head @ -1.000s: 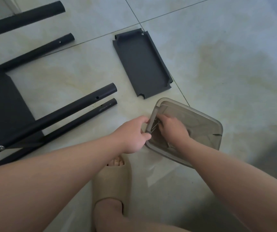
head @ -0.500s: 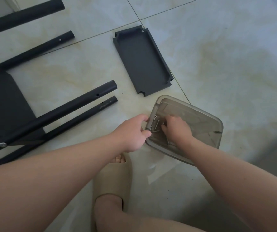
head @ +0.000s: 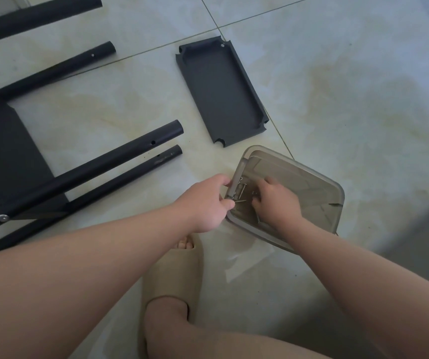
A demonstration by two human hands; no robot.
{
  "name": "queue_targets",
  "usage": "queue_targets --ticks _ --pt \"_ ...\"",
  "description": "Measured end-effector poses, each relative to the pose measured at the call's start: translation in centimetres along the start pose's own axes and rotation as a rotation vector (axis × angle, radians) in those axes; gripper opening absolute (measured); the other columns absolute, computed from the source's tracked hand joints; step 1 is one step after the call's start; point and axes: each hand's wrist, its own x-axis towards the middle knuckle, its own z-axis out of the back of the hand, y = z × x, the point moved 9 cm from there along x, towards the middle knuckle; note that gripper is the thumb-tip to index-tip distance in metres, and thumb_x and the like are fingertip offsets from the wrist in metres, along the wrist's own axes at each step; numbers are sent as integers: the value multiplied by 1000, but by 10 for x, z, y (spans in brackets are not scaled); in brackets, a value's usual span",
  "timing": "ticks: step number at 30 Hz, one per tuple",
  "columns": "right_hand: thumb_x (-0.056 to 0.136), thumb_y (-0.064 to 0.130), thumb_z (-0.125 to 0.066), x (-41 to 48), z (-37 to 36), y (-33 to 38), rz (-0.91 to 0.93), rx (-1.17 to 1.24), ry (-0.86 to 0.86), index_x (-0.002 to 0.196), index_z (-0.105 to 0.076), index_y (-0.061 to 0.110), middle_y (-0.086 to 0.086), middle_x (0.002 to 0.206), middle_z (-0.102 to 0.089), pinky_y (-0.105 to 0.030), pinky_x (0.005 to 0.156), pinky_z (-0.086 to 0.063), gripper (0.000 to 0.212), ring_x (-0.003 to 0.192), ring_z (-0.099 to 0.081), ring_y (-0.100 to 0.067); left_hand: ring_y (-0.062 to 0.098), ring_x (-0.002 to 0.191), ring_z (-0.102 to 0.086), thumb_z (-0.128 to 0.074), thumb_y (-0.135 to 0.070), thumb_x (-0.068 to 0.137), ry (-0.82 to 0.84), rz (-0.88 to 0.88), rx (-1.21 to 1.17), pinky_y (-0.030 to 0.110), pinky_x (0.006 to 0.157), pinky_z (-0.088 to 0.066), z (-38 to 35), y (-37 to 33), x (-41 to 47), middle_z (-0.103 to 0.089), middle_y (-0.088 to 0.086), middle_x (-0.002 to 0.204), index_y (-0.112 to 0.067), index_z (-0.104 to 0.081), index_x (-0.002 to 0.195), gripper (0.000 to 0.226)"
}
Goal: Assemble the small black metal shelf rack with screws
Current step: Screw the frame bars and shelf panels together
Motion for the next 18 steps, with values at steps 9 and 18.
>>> queue_targets --ticks 9,18 --pt "93 10 -50 10 -1 14 14 50 36 113 -60 5 -17 110 -59 -38 65 -39 23 98 -59 -40 22 94 -65 -58 -29 99 -3 9 -3 31 81 -45 1 -1 0 -68 -1 100 -25 -45 142 45" --pt "90 13 -70 -35 83 34 87 500 -176 87 -70 11 1 83 -58 -31 72 -45 5 76 -55 -17 26 103 -63 -51 -39 101 -27 114 13 31 79 -46 45 -3 -34 -64 2 106 -15 -58 119 32"
